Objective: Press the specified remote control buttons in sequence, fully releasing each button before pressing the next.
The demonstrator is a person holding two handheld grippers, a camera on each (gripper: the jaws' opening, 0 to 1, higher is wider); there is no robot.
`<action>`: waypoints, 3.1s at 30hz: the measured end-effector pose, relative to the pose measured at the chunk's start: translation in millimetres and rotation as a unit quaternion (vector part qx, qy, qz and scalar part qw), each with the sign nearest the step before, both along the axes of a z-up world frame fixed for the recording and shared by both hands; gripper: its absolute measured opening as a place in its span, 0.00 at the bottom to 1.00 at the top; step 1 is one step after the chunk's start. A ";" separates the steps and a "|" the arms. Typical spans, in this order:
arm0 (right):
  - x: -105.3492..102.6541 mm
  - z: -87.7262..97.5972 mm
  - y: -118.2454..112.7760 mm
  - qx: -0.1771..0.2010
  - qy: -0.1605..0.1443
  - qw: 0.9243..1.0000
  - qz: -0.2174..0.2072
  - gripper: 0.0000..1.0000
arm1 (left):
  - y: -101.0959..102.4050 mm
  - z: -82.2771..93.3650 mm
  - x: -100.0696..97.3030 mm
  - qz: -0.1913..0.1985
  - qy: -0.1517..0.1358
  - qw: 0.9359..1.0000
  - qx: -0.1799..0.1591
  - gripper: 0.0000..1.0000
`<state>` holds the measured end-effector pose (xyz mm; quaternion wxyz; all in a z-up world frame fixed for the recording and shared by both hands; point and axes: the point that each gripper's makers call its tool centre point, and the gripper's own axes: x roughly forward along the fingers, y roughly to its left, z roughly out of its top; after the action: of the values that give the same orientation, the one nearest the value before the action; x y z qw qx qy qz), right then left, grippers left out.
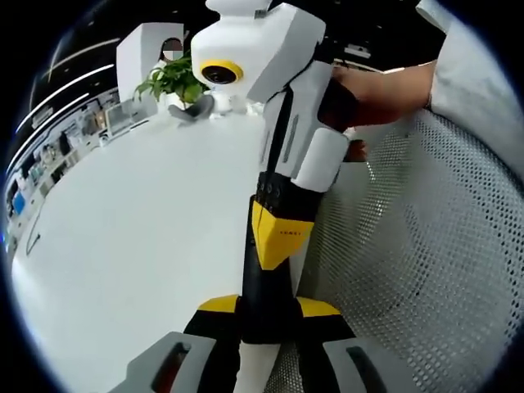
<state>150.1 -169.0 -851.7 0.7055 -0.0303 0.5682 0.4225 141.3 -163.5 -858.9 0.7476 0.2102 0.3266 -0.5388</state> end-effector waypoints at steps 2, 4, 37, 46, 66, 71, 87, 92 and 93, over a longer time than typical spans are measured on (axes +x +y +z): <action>0.0 0.3 0.5 -0.002 -0.002 1.000 0.000 0.00 | 0.0 0.3 0.2 0.001 0.000 1.000 -0.001 0.25; 0.0 0.3 -1.6 0.003 -0.004 1.000 0.000 0.00 | -0.3 0.2 0.0 0.001 -0.004 1.000 0.001 0.25; -2.8 4.4 -2.6 0.035 0.029 0.999 -0.021 0.00 | 3.2 0.1 1.2 0.007 -0.001 1.000 0.017 0.25; 27.4 56.0 -18.8 0.095 -0.086 0.987 -0.093 0.00 | 3.4 -0.6 2.5 0.007 -0.004 0.999 0.034 0.25; 46.0 119.3 -108.3 0.052 -0.300 0.923 -0.236 0.00 | 4.6 -1.1 5.5 0.003 0.005 0.999 0.040 0.25; 56.6 135.6 -118.6 0.064 -0.371 0.888 -0.265 0.15 | 4.9 -0.8 5.6 -0.002 0.001 0.999 0.039 0.25; 70.8 152.3 -137.7 0.051 -0.448 0.841 -0.300 0.65 | 6.9 -1.0 11.6 -0.011 0.001 0.999 0.047 0.25; 69.9 150.9 -136.9 0.049 -0.446 0.843 -0.297 0.65 | 8.0 0.7 17.6 -0.015 0.003 0.999 0.051 0.25; 69.9 150.2 -136.0 0.049 -0.445 0.844 -0.295 0.64 | 7.8 0.0 18.3 -0.015 0.004 0.998 0.053 0.25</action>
<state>220.0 -305.1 -701.4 0.9745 -0.0115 0.1541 0.1625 159.6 -155.6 -858.9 0.7260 0.2526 0.3545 -0.5325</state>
